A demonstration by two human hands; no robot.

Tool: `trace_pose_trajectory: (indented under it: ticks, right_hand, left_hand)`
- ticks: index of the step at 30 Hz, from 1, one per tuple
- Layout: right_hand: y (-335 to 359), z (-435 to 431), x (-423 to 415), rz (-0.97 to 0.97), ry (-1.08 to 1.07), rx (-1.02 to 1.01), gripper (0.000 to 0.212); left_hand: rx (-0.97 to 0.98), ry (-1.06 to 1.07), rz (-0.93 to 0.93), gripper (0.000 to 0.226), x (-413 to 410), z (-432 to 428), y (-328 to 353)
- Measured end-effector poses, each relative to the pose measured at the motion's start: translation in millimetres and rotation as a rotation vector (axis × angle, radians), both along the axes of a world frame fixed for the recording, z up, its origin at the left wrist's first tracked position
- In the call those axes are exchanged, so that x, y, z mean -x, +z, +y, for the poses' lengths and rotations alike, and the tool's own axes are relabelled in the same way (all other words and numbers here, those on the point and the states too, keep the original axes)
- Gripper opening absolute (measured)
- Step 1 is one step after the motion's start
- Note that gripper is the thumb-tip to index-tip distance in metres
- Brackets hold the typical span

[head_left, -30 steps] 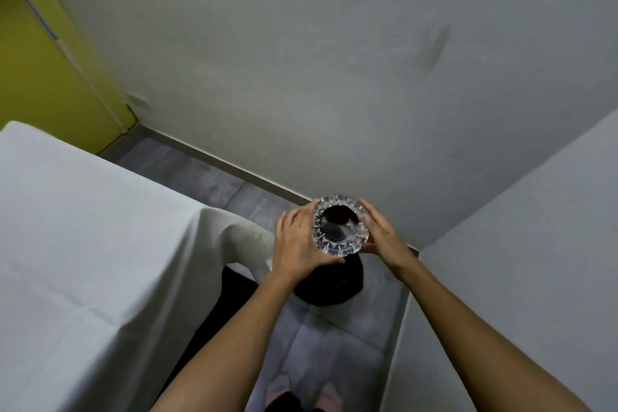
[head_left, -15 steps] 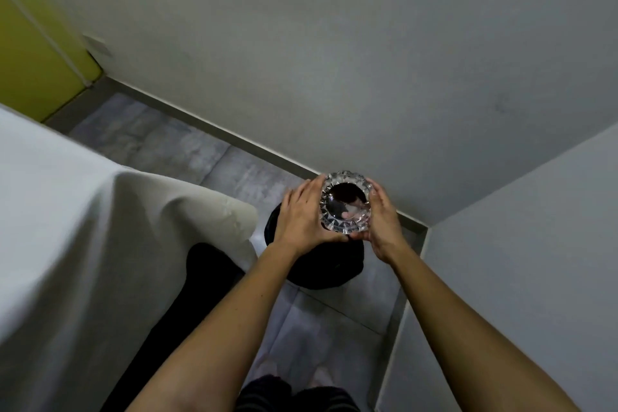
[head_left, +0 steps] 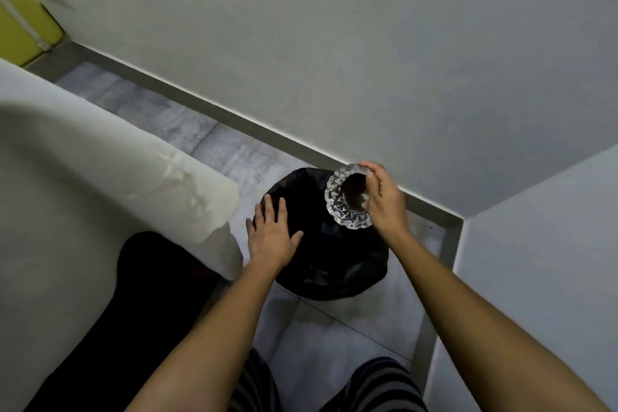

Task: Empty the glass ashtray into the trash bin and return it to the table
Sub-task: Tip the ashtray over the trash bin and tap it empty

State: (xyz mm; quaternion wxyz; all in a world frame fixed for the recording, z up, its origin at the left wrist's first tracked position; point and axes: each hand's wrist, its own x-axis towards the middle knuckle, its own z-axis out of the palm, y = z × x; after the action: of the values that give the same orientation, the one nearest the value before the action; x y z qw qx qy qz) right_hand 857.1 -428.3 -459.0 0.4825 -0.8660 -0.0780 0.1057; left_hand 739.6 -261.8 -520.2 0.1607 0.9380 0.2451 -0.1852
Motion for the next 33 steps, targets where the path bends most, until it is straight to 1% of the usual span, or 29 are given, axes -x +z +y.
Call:
trace_pose_trajectory:
  ticks: [4,6,8,11,15,18,22,25,26,27,28,30,31,33]
  right_hand:
    - [-33.1,13.4,-12.2,-0.281,0.062,0.263,0.025]
    - [-45.4,23.1,-18.0,-0.439,0.107,0.417,0.028]
    - [-56.2,30.6,-21.6,-0.57,0.154,0.505,0.031]
    - [-62.2,37.1,-23.1,-0.69,0.18,0.551,0.032]
    - [-66.2,38.7,-25.2,-0.904,0.165,0.488,0.022]
    - [-70.4,35.4,-27.7,-1.007,0.138,0.513,0.019]
    - [-82.6,28.7,-26.6,-1.097,0.209,0.557,0.022]
    - [-84.2,26.5,-27.5,-1.103,0.141,0.535,0.022]
    - [-85.4,26.6,-28.5,-1.087,0.157,0.539,0.025]
    - [-86.2,25.8,-28.5,-1.015,0.198,0.53,0.028]
    - [-86.1,25.3,-28.2,-0.9,0.215,0.487,0.029]
    - [-88.9,25.1,-29.1,-0.646,0.16,0.354,0.03]
    - [-91.8,24.3,-29.2,-0.568,0.134,0.312,0.032]
    - [-95.6,23.3,-27.1,-0.479,0.14,0.294,0.042]
  left_hand:
    - [-0.074,0.027,0.003,0.08,-12.5,7.5,-42.4]
    - [-0.109,0.014,-0.031,0.08,-18.9,12.3,-61.4]
    - [-0.151,-0.003,-0.067,0.078,-23.1,14.6,-79.5]
    - [-0.205,-0.01,-0.119,0.076,-27.4,14.0,-98.9]
    - [-0.258,0.003,-0.21,0.076,-31.0,15.3,-113.6]
    - [-0.306,-0.008,-0.208,0.079,-29.6,15.5,-116.7]
    - [-0.297,0.006,-0.175,0.08,-33.0,13.0,-111.4]
    - [-0.289,0.039,-0.152,0.078,-34.9,12.6,-109.8]
    - [-0.292,0.044,-0.149,0.077,-34.7,12.5,-109.7]
    - [-0.289,0.048,-0.149,0.077,-34.2,11.8,-109.1]
    - [-0.279,0.054,-0.149,0.077,-34.3,11.4,-108.3]
    - [-0.252,0.066,-0.156,0.077,-35.1,12.2,-106.9]
    - [-0.239,0.071,-0.16,0.077,-35.6,12.3,-105.8]
    - [-0.21,0.086,-0.154,0.076,-35.6,12.2,-102.0]
